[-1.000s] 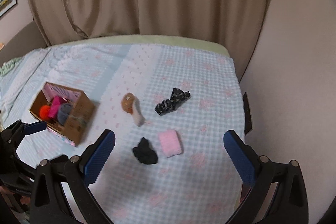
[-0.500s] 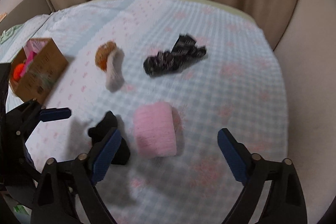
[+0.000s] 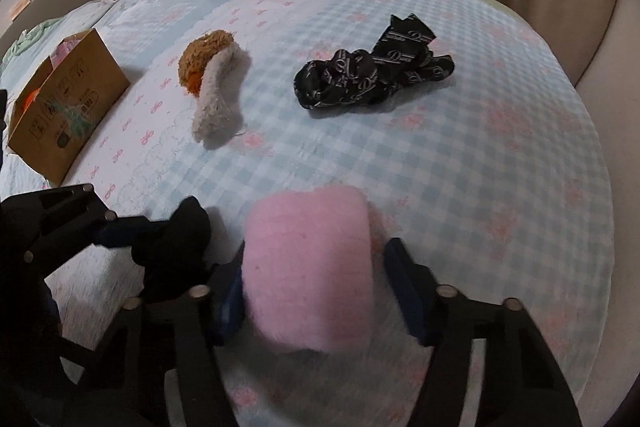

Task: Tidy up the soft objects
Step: 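Grasp the black fabric piece with the left tool while the right tool grasps the pink fuzzy band, then lift and carry the black fabric and pink band over the box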

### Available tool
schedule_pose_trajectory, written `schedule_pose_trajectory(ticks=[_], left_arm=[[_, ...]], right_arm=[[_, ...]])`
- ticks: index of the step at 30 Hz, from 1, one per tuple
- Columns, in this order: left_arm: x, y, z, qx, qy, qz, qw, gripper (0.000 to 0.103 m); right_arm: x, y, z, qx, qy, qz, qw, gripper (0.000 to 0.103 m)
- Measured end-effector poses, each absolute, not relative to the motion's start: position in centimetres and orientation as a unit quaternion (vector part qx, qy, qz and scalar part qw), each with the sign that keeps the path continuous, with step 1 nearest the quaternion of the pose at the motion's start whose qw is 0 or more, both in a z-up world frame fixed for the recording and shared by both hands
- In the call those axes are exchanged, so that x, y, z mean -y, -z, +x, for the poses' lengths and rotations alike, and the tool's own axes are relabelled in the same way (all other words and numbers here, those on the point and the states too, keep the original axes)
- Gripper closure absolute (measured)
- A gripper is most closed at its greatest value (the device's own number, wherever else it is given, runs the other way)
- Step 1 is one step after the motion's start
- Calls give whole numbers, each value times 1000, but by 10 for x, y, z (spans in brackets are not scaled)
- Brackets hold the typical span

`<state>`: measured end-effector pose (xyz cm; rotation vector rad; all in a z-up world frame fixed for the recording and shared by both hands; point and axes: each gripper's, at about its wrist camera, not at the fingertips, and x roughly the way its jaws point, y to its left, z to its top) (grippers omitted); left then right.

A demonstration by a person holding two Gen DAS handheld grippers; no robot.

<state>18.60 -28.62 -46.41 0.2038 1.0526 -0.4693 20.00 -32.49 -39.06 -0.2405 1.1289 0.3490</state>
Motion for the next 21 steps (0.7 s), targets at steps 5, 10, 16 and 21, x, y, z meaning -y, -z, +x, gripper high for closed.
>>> schedule_pose_trajectory(ticks=[5,10,16,21], left_arm=[[283,459,188,-501,223,91,831,79],[275,448,185,-496,219,86,836,82],[266,420,181,-481,215,82,846,82],[258,382,174,-462,209,79,859,82]], right_arm=[[320,389,202,-531,-165,-114,823,61],[320,381,203,-526,-155,-106,829,61],[318,357,198,-514,-145,-98,840,61],[310,323,186,-496,-138,-100,851,61]])
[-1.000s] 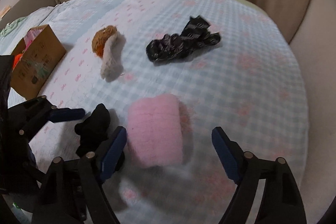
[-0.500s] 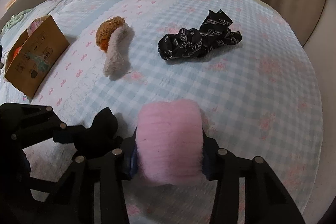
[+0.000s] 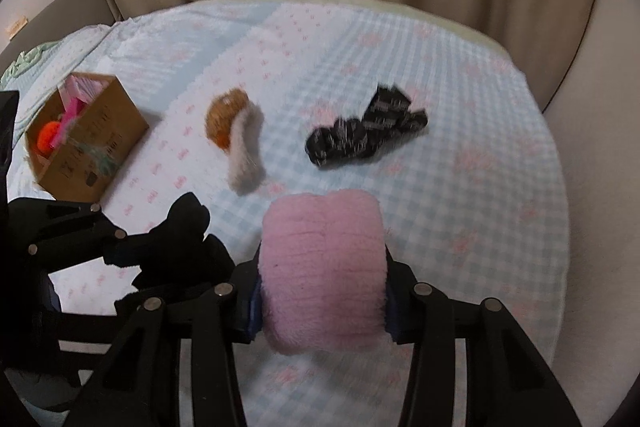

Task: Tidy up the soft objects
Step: 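Lift and carry the black fabric and pink band over the box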

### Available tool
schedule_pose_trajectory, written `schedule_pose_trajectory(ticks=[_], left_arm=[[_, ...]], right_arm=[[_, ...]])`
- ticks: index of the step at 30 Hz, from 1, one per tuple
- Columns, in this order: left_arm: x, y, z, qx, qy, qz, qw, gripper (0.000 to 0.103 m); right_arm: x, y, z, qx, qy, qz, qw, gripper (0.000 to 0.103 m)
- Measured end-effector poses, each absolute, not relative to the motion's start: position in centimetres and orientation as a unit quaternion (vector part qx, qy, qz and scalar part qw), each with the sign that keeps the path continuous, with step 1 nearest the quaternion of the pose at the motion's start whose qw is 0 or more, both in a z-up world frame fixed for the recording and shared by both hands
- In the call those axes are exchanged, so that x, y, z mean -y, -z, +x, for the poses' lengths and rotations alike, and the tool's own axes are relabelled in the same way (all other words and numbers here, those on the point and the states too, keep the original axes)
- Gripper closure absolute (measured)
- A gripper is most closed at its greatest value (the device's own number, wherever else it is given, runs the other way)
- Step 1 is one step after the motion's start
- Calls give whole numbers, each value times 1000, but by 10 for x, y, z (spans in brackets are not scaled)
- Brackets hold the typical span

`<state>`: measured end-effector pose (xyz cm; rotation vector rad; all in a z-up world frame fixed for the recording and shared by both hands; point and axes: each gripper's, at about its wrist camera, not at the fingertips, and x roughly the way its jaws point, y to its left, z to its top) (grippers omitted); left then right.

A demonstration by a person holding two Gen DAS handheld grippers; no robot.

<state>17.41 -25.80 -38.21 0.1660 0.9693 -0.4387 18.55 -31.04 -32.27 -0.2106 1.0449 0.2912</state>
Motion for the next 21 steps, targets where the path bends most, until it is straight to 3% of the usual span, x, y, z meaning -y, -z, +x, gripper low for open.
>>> schedule_pose_trajectory(ticks=[12,21], left_arm=[[205,238,145,-428,162,34,888,82],[127,162,125,-422,85,-17,902,82]], right_arm=[[280,195,140,-455,-115,-101,877,61],[223,113,116,-435,-133,-84,886,61]])
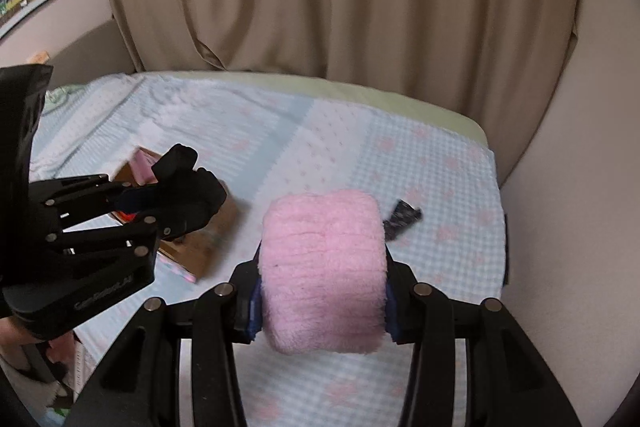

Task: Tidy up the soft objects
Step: 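Lift and carry the black fabric and pink band over the box, then lower both items into the box and open both tools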

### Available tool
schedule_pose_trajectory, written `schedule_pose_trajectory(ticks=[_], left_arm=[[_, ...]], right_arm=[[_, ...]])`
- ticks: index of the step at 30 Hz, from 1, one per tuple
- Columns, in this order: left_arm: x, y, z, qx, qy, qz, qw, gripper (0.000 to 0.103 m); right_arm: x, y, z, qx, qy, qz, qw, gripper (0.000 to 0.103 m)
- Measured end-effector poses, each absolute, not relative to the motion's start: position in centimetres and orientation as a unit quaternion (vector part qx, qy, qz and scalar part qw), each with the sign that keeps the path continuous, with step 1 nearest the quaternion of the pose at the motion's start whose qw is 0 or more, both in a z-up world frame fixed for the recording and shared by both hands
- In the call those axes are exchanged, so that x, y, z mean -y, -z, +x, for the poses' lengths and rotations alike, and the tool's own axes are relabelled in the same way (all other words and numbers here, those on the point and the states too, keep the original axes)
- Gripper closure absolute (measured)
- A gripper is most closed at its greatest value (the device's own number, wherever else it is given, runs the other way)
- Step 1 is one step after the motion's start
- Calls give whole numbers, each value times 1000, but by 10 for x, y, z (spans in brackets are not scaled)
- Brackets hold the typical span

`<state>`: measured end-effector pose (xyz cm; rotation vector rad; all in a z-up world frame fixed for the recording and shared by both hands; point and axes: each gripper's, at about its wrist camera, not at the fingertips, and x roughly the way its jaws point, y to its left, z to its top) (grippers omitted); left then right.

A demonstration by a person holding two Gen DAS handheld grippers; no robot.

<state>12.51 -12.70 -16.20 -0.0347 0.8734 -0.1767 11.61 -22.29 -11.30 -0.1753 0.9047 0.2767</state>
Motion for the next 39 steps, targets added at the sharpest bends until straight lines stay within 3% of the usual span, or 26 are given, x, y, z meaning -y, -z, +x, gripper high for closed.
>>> schedule_pose_trajectory(ticks=[7,17,30,39], left_arm=[[54,136,118,-418,30,-44,907,82],[-67,149,116,-438,-8,-82,895,81],[-202,208,148,-492,10,-87,866,82],[-231,269,184,-538,36,-85,838,82]], right_arm=[[158,87,114,-424,-166,-74,887,61],[67,101,132,-447,-176,-73,874,61],[-42,152,164,-507,-125,-34,852,61],[-77,199,186,-542,-81,2,837,61]])
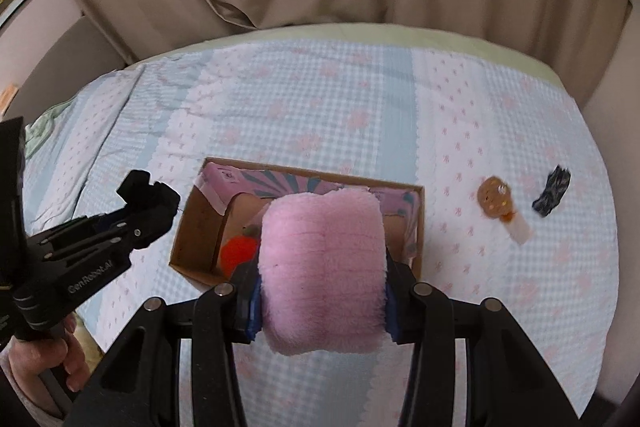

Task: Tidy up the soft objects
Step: 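Lower both items into the box and open both tools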

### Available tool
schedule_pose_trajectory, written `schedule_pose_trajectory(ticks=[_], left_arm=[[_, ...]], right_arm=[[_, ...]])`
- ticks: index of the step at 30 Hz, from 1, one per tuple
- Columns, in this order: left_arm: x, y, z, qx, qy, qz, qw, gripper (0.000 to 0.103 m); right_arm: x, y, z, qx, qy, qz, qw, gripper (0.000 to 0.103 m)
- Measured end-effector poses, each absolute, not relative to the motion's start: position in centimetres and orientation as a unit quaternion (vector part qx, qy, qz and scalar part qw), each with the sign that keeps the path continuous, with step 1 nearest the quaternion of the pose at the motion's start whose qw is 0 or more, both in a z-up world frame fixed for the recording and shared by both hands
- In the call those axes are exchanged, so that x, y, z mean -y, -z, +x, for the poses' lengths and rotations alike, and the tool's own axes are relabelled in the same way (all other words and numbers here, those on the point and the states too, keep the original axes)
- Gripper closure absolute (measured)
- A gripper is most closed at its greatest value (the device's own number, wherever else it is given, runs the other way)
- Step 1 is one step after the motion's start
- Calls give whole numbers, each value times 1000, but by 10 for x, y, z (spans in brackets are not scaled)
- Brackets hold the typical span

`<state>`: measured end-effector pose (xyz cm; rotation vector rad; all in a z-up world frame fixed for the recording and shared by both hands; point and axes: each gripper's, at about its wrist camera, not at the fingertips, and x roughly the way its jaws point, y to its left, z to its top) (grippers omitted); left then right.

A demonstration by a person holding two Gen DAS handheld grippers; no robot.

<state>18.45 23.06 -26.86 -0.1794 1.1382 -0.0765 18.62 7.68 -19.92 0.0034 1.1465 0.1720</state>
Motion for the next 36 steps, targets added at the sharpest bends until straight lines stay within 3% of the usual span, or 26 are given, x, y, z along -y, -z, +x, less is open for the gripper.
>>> schedule_pose_trajectory(ticks=[23,25,26,27,28,29,36], left_arm=[[-222,382,272,-630,49,-66,773,81],[-220,384,271,-632,56,-58,771,61],[-218,384,270,-632,57,-51,771,25],[-216,382,268,-628,54,-39,775,0],[-215,378,264,-619,57,-32,783,0],[-214,377,262,-617,60,-30,784,0],[-214,368,251,-615,63,-28,786,0]], right_arm=[[-47,325,272,-646,-41,47,761,61],[-46,331,274,-653,-43,58,754,59],[-45,333,275,-655,-43,65,751,53],[-45,334,277,-656,-42,67,751,38],[-43,335,277,-654,-41,72,752,26],[-41,334,277,-651,-40,78,754,4],[-37,323,271,-633,-42,83,768,0]])
